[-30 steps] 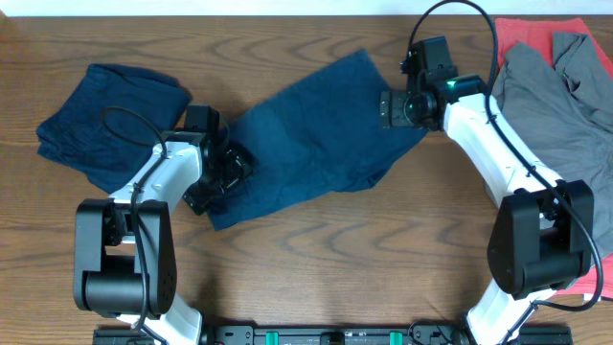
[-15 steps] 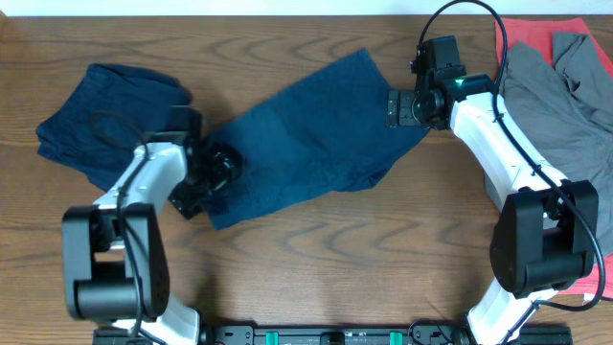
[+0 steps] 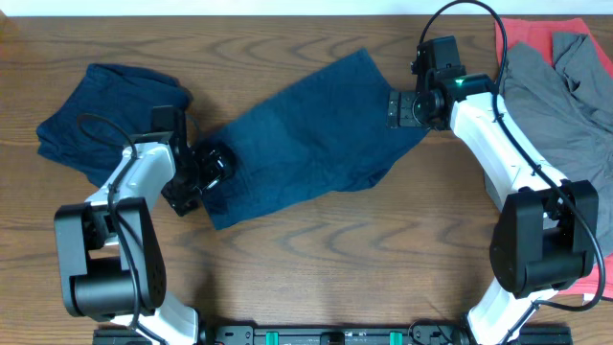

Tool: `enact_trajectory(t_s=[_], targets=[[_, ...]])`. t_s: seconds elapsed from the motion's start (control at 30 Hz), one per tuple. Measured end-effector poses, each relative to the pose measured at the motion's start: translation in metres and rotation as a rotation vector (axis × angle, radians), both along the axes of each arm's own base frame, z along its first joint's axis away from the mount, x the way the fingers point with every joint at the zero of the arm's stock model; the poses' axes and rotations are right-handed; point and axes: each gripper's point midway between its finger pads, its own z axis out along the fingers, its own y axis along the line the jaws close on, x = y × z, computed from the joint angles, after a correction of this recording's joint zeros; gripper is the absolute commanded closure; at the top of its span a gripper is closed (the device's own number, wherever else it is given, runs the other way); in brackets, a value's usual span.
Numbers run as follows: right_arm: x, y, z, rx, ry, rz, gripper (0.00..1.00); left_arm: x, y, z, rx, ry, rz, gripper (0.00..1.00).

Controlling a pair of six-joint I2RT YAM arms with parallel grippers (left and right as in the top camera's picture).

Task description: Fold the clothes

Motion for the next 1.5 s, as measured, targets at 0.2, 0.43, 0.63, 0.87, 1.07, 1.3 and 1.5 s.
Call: enact_trajectory(t_s=[0.2,0.43,0.63,0.87,1.07,1.3,1.5], targets=[[-0.002,0.0,-0.001,-0.002,0.007,0.0,0.07,0.007,-0.001,-0.001,-0.002,-0.057,-0.039,0.25],[-0.002,-0.001,-0.001,-0.004,0.009,-0.001,0.07,0.003,-0.005,-0.006,-0.029,-0.058,-0.058,0.94],[-0.004,-0.001,-0.002,-0.005,0.02,0.002,0.09,-0.011,-0.009,-0.005,-0.053,0.0,-0.074,0.94],[-0.004,0.018,0.001,0.04,0.004,0.146,0.99,-0.064,-0.011,0.016,-0.068,0.213,-0.121,0.94],[-0.01,0.063,0.006,0.137,-0.017,0.319,0.99,-0.055,-0.011,0.089,-0.046,0.073,-0.165,0.94],[-0.04,0.148,0.011,0.223,-0.029,0.556,0.99,-0.053,-0.011,0.148,-0.006,-0.145,-0.178,0.94],[-0.078,0.225,-0.016,0.291,0.014,0.727,0.99,-0.055,-0.011,0.163,0.003,-0.201,-0.179,0.94]])
